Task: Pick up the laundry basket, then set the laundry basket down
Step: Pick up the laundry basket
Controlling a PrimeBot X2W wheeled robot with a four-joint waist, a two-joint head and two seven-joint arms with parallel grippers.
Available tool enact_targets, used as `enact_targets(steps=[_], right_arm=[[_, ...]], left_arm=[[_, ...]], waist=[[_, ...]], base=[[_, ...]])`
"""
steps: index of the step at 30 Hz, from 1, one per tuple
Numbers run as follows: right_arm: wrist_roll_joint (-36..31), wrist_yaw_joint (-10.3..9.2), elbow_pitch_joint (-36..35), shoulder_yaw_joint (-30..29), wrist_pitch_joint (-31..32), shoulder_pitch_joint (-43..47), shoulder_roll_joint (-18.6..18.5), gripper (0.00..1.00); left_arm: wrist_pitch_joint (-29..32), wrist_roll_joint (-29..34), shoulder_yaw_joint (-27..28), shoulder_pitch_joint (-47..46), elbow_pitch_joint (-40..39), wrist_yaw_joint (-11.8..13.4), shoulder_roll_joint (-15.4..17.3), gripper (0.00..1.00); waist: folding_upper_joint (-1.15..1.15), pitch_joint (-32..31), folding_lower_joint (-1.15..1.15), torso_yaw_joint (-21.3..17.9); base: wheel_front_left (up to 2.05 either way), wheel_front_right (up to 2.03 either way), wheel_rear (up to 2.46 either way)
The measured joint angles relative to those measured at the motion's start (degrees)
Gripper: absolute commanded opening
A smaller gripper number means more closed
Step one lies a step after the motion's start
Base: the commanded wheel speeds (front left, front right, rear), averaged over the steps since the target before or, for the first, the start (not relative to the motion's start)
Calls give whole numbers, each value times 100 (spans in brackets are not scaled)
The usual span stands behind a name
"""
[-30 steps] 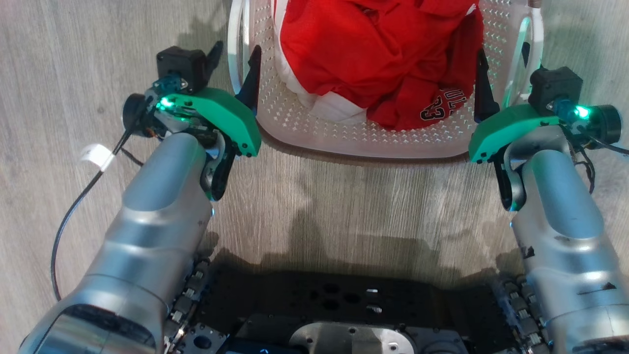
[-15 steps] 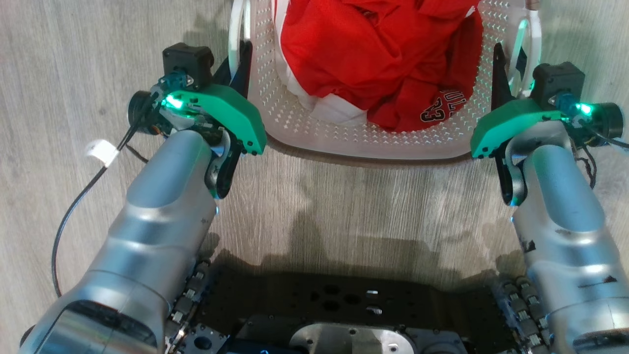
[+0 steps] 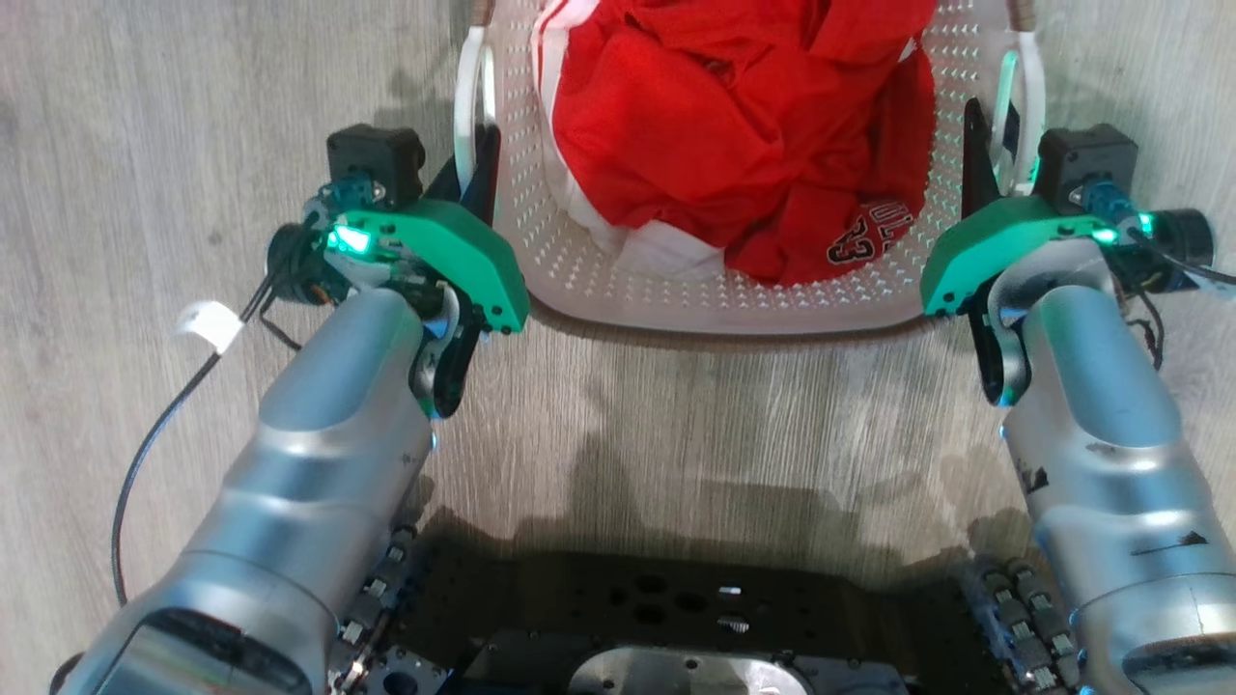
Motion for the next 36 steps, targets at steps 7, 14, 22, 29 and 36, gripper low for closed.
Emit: enact_targets(steps=[7, 14, 22, 29, 36], right_arm=[[65, 0, 388, 24, 0, 2, 10, 0], [269, 0, 857, 169, 0, 7, 24, 0], [653, 0, 1460, 520, 1, 26, 33, 0], [1004, 0, 1881, 890, 1, 217, 56, 0], [1611, 0, 2251, 1536, 2, 511, 66, 0]], left_arm=[[1, -172, -151, 125, 71, 53, -4, 0], [1, -256, -254, 394, 169, 58, -8, 0], [1, -342, -372, 734, 389, 57, -11, 0], [1, -516, -542, 1071, 577, 58, -13, 0], [1, -748, -781, 1505, 849, 54, -15, 0]], waist=[[0, -282, 0, -32], [0, -647, 0, -87], [0, -1212, 0, -179], [0, -1709, 0, -254], [0, -2331, 0, -336]], base=[[0, 0, 0], [0, 0, 0], [0, 0, 0], [0, 0, 0], [0, 0, 0]])
